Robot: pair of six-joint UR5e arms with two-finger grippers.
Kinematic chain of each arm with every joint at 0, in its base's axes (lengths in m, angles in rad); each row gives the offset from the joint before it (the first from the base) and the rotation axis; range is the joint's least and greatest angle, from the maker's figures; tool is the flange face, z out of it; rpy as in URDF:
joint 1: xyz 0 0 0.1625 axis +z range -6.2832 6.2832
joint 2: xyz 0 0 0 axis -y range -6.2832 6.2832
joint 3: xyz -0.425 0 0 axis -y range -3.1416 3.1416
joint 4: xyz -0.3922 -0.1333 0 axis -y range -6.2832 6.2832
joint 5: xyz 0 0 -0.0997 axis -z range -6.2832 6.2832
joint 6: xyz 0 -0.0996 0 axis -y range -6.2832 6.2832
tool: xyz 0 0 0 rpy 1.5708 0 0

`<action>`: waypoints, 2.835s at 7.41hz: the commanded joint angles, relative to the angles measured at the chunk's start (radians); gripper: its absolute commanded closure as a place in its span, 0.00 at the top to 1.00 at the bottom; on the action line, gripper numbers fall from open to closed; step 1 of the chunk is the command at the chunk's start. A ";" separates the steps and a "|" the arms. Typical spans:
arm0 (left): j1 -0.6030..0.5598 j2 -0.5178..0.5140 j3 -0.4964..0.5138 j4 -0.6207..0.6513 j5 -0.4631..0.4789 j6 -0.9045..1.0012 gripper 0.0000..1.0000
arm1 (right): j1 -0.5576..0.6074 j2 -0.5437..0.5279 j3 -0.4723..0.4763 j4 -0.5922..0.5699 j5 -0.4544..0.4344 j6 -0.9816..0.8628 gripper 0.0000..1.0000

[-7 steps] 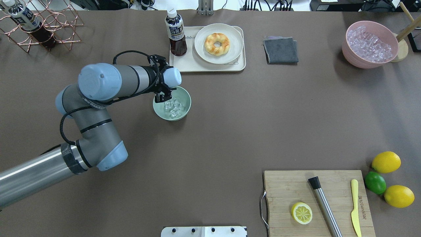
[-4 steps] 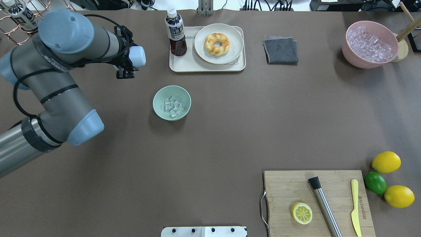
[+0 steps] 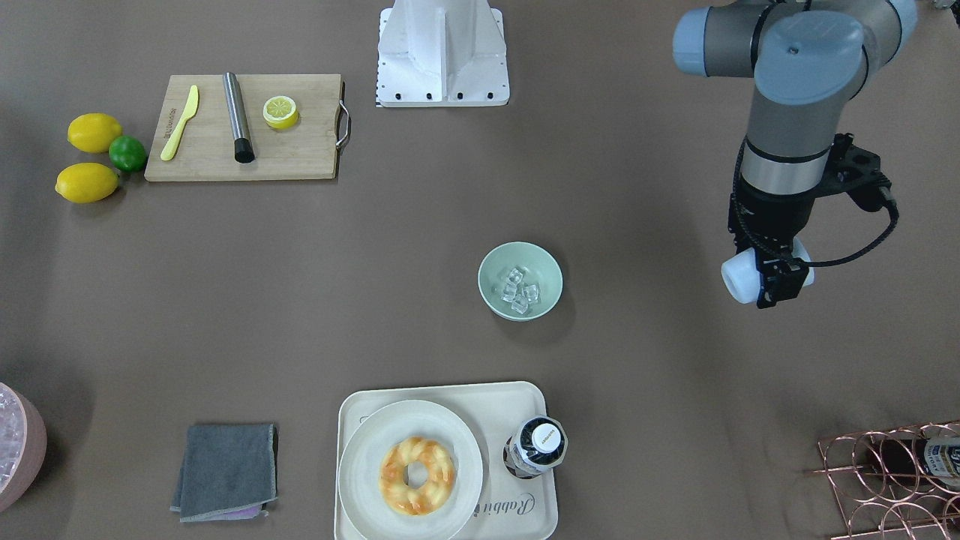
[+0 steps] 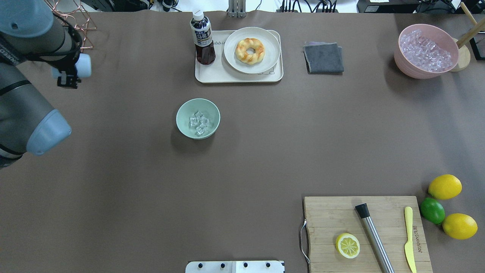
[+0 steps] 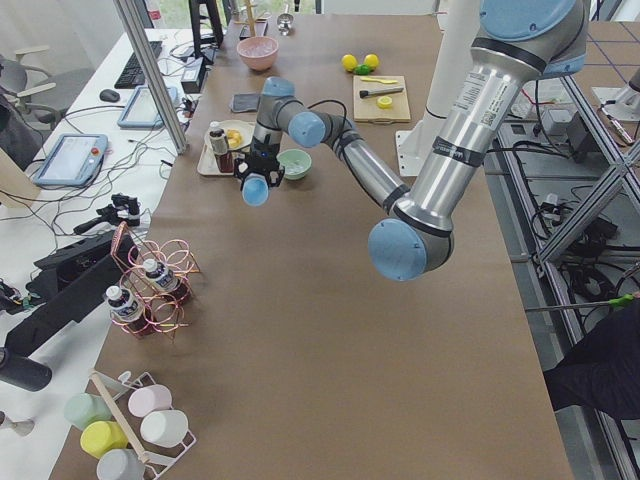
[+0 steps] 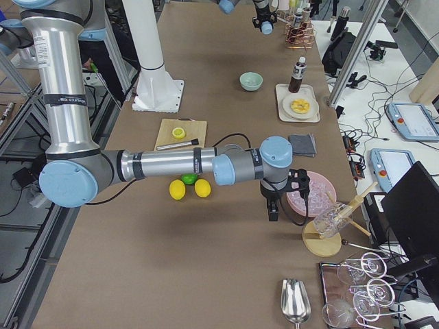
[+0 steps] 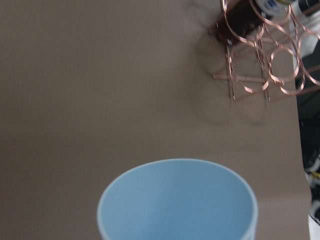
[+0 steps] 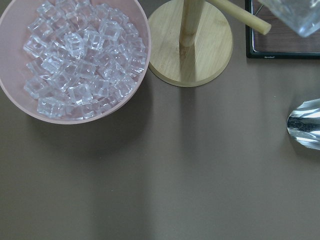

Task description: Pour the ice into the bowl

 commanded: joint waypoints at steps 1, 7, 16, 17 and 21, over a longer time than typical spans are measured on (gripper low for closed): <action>0.002 0.205 0.012 0.091 0.123 0.153 0.62 | -0.002 -0.002 0.010 -0.007 0.000 0.012 0.99; 0.065 0.472 0.081 0.201 0.328 0.210 0.62 | -0.056 0.134 0.026 -0.172 -0.030 0.067 0.99; 0.235 0.353 0.354 0.286 0.449 0.161 0.64 | -0.791 0.655 0.016 -0.221 -0.444 0.961 0.99; 0.261 0.355 0.354 0.286 0.449 0.135 0.65 | -0.867 0.691 -0.002 -0.207 -0.513 1.012 0.99; 0.268 0.355 0.359 0.287 0.449 0.133 0.79 | -1.041 0.943 -0.238 -0.206 -0.641 1.130 0.99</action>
